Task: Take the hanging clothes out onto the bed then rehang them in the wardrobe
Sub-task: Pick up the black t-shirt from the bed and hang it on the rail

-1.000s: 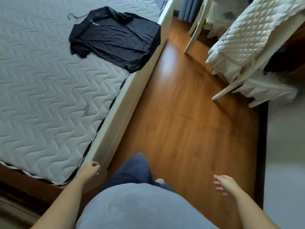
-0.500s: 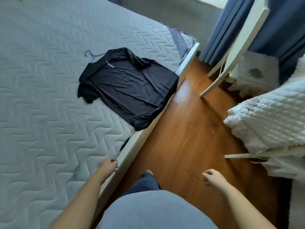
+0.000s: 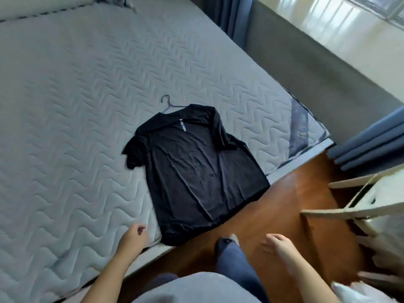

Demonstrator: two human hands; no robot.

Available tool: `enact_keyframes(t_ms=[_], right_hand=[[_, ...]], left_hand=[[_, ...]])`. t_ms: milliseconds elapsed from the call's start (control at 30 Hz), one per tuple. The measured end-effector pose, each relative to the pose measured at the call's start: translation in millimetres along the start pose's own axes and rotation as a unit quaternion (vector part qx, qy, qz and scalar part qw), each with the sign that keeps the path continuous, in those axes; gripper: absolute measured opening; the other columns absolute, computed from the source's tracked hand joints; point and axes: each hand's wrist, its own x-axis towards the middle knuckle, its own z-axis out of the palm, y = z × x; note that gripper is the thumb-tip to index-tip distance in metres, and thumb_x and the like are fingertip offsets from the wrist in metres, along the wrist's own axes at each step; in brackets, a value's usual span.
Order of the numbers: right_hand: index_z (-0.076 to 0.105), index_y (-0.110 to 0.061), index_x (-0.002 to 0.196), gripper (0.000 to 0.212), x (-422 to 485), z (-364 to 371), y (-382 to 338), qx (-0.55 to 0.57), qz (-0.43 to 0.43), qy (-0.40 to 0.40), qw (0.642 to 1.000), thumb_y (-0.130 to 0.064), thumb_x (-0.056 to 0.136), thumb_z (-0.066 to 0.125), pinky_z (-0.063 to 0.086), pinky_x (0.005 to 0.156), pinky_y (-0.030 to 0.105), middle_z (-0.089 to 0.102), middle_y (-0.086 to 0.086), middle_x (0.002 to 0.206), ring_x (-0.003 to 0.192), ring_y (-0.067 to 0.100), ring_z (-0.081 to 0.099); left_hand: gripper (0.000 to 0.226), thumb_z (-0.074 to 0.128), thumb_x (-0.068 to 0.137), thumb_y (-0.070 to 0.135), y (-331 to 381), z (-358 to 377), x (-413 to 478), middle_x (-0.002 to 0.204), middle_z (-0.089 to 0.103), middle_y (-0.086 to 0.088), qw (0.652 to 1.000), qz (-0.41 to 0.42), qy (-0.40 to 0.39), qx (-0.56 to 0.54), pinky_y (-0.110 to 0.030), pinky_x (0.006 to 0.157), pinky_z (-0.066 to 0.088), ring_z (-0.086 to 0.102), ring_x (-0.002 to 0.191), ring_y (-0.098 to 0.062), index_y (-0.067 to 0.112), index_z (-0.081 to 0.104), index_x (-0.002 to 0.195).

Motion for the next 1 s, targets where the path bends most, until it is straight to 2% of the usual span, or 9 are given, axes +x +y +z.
enact_keyframes(t_ms=[100, 267, 400, 467, 533, 600, 700, 833, 1000], right_hand=[[0.051, 0.0, 0.101, 0.011, 44.9, -43.7, -62.7, -0.071, -0.003, -0.006, 0.997, -0.006, 0.094, 0.046, 0.046, 0.047, 0.025, 0.058, 0.021, 0.09, 0.064, 0.027, 0.053], [0.051, 0.016, 0.111, 0.029, 106.7, -71.1, -149.5, -0.23, -0.012, 0.012, 0.973, -0.005, 0.092, 0.049, 0.04, 0.054, 0.03, 0.053, 0.013, 0.069, 0.067, 0.028, 0.05], [0.055, 0.002, 0.103, 0.02, 116.6, -29.8, -198.9, -0.287, -0.028, -0.022, 0.957, -0.014, 0.093, 0.047, 0.031, 0.049, 0.023, 0.059, 0.017, 0.09, 0.064, 0.022, 0.052], [0.058, -0.001, 0.103, 0.023, 123.1, -0.3, -212.5, -0.327, -0.047, -0.042, 0.943, -0.018, 0.091, 0.049, 0.039, 0.055, 0.026, 0.06, 0.012, 0.086, 0.071, 0.024, 0.056], [0.06, -0.004, 0.103, 0.024, 132.7, 27.9, -224.1, -0.366, -0.073, -0.052, 0.926, -0.021, 0.089, 0.05, 0.046, 0.069, 0.033, 0.059, 0.006, 0.079, 0.072, 0.022, 0.055], [0.057, -0.01, 0.108, 0.024, 134.2, 56.1, -242.2, -0.402, -0.085, -0.07, 0.909, -0.024, 0.09, 0.05, 0.045, 0.077, 0.031, 0.063, 0.007, 0.091, 0.08, 0.02, 0.057], [0.053, -0.013, 0.12, 0.031, 142.7, 91.7, -276.2, -0.449, -0.105, -0.097, 0.882, -0.027, 0.093, 0.048, 0.035, 0.078, 0.023, 0.06, 0.007, 0.117, 0.095, 0.017, 0.053], [0.053, -0.016, 0.122, 0.031, 186.3, 126.3, -316.0, -0.478, -0.151, -0.103, 0.859, -0.025, 0.093, 0.047, 0.034, 0.081, 0.021, 0.061, 0.002, 0.118, 0.109, 0.018, 0.056], [0.052, -0.012, 0.123, 0.033, 264.9, 174.7, -368.0, -0.468, -0.169, -0.088, 0.863, -0.022, 0.092, 0.048, 0.041, 0.082, 0.025, 0.063, 0.007, 0.116, 0.094, 0.021, 0.058]], left_hand=[[0.027, 0.045, 0.091, 0.012, 38.5, 20.1, -0.2, 0.115, 0.061, -0.02, 0.997, -0.053, 0.04, -0.038, -0.031, 0.078, 0.042, 0.057, 0.101, -0.034, 0.005, 0.057, 0.113], [0.029, 0.042, 0.093, 0.015, 84.4, 32.3, 3.4, 0.123, 0.059, -0.011, 0.998, -0.046, 0.029, 0.014, -0.03, 0.084, 0.039, 0.054, 0.111, -0.029, 0.012, 0.053, 0.119], [0.012, 0.046, 0.091, 0.016, 86.7, 21.1, 20.7, 0.119, 0.061, -0.011, 0.996, -0.078, 0.049, -0.019, -0.028, 0.078, 0.037, 0.056, 0.109, -0.028, 0.018, 0.054, 0.1], [0.009, 0.046, 0.09, 0.014, 84.3, 13.1, 35.6, 0.118, 0.061, -0.012, 0.994, -0.097, 0.052, -0.025, -0.027, 0.077, 0.036, 0.056, 0.108, -0.028, 0.018, 0.052, 0.096], [0.019, 0.048, 0.089, 0.011, 84.0, 4.8, 57.2, 0.119, 0.061, -0.014, 0.991, -0.113, 0.06, -0.038, -0.028, 0.081, 0.037, 0.056, 0.109, -0.03, 0.011, 0.057, 0.105], [0.025, 0.047, 0.088, 0.009, 86.7, -2.1, 85.9, 0.119, 0.061, -0.016, 0.99, -0.123, 0.053, -0.046, -0.031, 0.085, 0.039, 0.056, 0.109, -0.031, 0.005, 0.057, 0.111], [0.022, 0.045, 0.089, 0.009, 99.8, -13.5, 137.4, 0.12, 0.06, -0.015, 0.99, -0.12, 0.054, -0.049, -0.029, 0.081, 0.038, 0.055, 0.109, -0.031, 0.007, 0.056, 0.108], [0.026, 0.043, 0.09, 0.009, 133.8, -29.9, 208.9, 0.12, 0.058, -0.015, 0.986, -0.127, 0.089, -0.062, -0.03, 0.08, 0.036, 0.054, 0.108, -0.032, 0.005, 0.055, 0.113], [0.031, 0.044, 0.091, 0.01, 170.2, -43.2, 300.3, 0.125, 0.055, -0.014, 0.985, -0.095, 0.12, -0.077, -0.03, 0.084, 0.038, 0.053, 0.112, -0.029, 0.005, 0.052, 0.12]])
